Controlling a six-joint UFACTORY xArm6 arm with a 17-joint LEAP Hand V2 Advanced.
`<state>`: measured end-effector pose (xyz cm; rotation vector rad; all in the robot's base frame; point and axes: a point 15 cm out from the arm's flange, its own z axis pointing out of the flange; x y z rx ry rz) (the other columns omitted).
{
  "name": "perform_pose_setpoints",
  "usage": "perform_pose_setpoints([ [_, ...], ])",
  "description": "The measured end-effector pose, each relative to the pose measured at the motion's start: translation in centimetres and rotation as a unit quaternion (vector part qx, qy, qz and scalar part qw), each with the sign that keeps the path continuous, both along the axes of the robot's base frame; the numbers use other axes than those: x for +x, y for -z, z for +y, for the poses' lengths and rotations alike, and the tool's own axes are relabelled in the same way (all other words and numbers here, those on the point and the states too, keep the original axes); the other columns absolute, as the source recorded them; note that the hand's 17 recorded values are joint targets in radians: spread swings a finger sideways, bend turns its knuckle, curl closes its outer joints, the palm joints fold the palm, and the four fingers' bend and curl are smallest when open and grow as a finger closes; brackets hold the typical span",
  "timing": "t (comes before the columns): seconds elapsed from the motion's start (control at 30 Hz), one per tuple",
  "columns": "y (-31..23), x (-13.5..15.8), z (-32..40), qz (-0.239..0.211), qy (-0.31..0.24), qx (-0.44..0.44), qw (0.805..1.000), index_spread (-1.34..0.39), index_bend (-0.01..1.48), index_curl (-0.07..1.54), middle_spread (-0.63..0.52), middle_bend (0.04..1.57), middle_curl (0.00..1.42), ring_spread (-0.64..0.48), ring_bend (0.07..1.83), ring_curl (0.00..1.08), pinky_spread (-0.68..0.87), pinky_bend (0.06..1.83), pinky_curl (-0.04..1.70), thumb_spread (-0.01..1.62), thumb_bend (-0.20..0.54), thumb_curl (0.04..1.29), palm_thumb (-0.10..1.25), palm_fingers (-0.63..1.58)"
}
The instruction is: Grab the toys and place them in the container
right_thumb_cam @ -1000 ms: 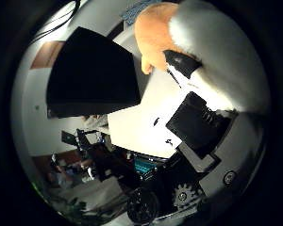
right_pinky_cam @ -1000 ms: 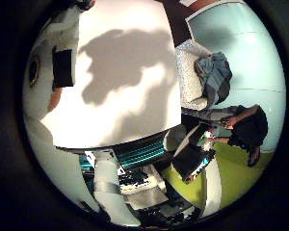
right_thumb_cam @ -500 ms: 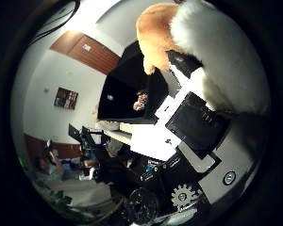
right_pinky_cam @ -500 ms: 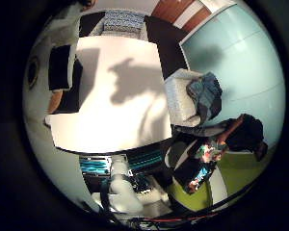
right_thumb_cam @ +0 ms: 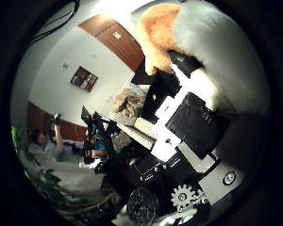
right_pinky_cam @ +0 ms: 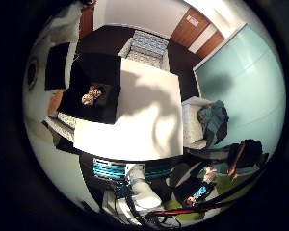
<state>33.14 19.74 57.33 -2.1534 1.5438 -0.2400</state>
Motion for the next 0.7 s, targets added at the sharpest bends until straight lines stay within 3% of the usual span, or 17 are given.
perform_pose_setpoints([
  [0.23,2.4,1.0,5.0,0.004,-0.047,-0.028,0.998,-0.27,0.99,0.99,-0.18,1.22,0.93,-0.27,1.27,0.87,-0.23,1.15,1.17,0.92,-0.017,0.76,1.03,1.06],
  [0.57,3.6,3.6,8.3,-0.021,-0.064,-0.035,0.997,-0.28,0.97,1.01,-0.19,1.20,0.95,-0.27,1.26,0.89,-0.24,1.14,1.17,0.95,-0.031,0.74,0.93,1.04],
  [0.63,3.4,4.1,8.6,-0.031,-0.064,-0.029,0.997,-0.29,0.89,1.00,-0.20,1.17,0.94,-0.27,1.26,0.87,-0.26,1.09,1.13,0.94,-0.037,0.72,0.86,1.02],
  [0.7,3.6,4.3,8.6,-0.030,-0.064,-0.029,0.997,-0.32,0.67,0.95,-0.20,1.11,0.88,-0.29,1.22,0.80,-0.33,1.01,1.03,0.90,-0.043,0.70,0.79,0.89],
])
